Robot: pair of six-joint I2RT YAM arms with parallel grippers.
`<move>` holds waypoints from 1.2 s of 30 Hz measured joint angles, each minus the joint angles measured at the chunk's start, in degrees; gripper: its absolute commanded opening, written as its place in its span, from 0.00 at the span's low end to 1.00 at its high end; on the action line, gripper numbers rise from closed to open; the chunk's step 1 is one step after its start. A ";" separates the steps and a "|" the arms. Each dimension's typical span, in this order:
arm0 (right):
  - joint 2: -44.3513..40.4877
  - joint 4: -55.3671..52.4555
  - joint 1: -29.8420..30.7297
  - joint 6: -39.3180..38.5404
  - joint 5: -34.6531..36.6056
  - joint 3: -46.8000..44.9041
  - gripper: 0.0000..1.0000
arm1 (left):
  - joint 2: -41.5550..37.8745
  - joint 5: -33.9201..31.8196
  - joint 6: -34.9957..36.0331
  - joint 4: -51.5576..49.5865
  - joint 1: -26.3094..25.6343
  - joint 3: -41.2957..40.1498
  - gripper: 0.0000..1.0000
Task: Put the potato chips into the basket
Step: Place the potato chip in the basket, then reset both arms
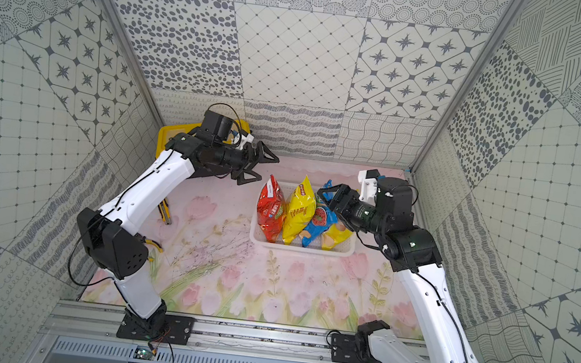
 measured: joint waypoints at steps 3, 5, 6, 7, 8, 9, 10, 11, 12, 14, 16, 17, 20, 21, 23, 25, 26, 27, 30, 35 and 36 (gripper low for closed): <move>-0.66 -1.49 -2.49 -4.74 5.38 0.83 0.97 | -4.70 -2.40 1.73 -1.14 0.00 -0.33 1.00; -1.77 -2.36 -2.78 -8.72 10.58 0.81 0.97 | -8.13 -4.31 3.13 -1.57 0.00 -1.22 1.00; -2.71 -2.49 -2.78 -10.95 13.44 0.55 0.97 | -10.19 -5.55 4.04 -1.84 0.00 -1.92 0.99; -3.85 -2.10 -2.78 -12.98 16.22 -0.04 0.97 | -12.22 -6.93 5.05 -2.29 0.00 -2.71 0.99; -5.35 -1.49 -2.78 -15.08 18.91 -1.03 0.97 | -14.32 -8.35 6.08 -2.69 0.00 -3.58 0.99; -7.37 -0.15 -2.78 -17.35 22.01 -2.73 0.97 | -16.39 -9.90 7.21 -2.93 0.00 -4.66 1.00; -9.55 1.20 -2.78 -19.30 24.79 -4.68 0.97 | -18.14 -11.21 8.15 -3.17 0.00 -5.73 1.00; -12.22 3.13 -2.78 -21.38 27.85 -7.26 0.97 | -20.31 -12.70 9.35 -3.26 0.00 -7.26 1.00; -14.62 4.70 -2.78 -23.06 30.56 -9.73 0.97 | -22.53 -14.16 10.58 -3.15 0.00 -9.03 1.00; -19.10 7.43 -2.78 -26.14 36.06 -14.36 0.97 | -27.30 -16.94 13.07 -2.54 0.00 -13.57 1.00; -22.82 8.90 -2.78 -28.57 40.79 -17.27 0.97 | -32.59 -19.80 14.93 -0.98 0.00 -19.56 1.00; -23.87 9.27 -2.78 -29.73 42.62 -18.01 0.97 | -35.89 -21.35 15.91 0.35 0.00 -23.43 1.00; -24.41 9.90 -2.78 -32.83 45.83 -18.53 0.97 | -45.86 -26.12 18.34 4.35 0.00 -34.27 1.00; -24.39 10.14 -2.78 -33.55 46.56 -18.82 0.97 | -48.65 -27.85 18.97 5.53 0.00 -37.27 1.00; -24.74 11.04 -2.78 -34.86 47.63 -20.31 0.97 | -52.30 -31.34 20.35 7.37 0.00 -41.24 1.00; -25.46 12.41 -2.78 -36.46 48.11 -22.97 0.97 | -53.55 -34.69 21.79 8.70 0.00 -44.26 1.00; -25.53 12.96 -2.78 -37.05 48.19 -24.09 0.97 | -53.75 -36.02 22.38 9.29 0.00 -45.66 1.00; -25.42 13.44 -2.78 -37.57 48.28 -25.09 0.97 | -53.83 -37.40 22.99 9.97 0.00 -47.12 1.00; -23.47 14.38 -2.78 -38.32 48.46 -27.02 0.97 | -53.79 -41.33 24.59 12.24 0.02 -52.00 1.00; -18.53 17.97 -2.78 -39.45 48.87 -31.04 0.97 | -53.05 -46.60 27.15 16.15 1.14 -60.94 1.00; -17.55 18.91 -2.84 -39.65 49.07 -32.17 0.97 | -52.89 -47.47 27.52 16.98 1.70 -62.77 1.00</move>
